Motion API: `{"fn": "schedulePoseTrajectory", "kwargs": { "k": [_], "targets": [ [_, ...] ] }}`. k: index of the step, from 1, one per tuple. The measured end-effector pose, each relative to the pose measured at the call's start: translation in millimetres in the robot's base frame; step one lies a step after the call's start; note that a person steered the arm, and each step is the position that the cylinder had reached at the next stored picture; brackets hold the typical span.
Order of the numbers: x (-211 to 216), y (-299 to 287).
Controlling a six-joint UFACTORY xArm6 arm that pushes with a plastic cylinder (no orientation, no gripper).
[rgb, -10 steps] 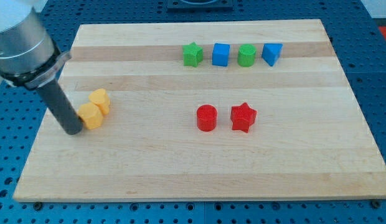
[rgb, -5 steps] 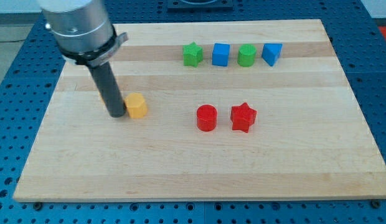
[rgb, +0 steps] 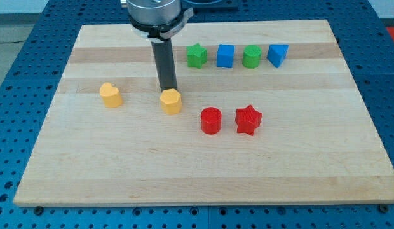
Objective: Push the yellow hexagon left to the red circle
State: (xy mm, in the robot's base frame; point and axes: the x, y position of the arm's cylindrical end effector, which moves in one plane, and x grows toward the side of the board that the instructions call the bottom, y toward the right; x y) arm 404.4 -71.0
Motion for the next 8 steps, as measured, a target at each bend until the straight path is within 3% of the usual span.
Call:
{"fn": "schedulePoseTrajectory", "kwargs": {
  "k": [8],
  "targets": [
    [44.5, 0.0]
  ]
}}
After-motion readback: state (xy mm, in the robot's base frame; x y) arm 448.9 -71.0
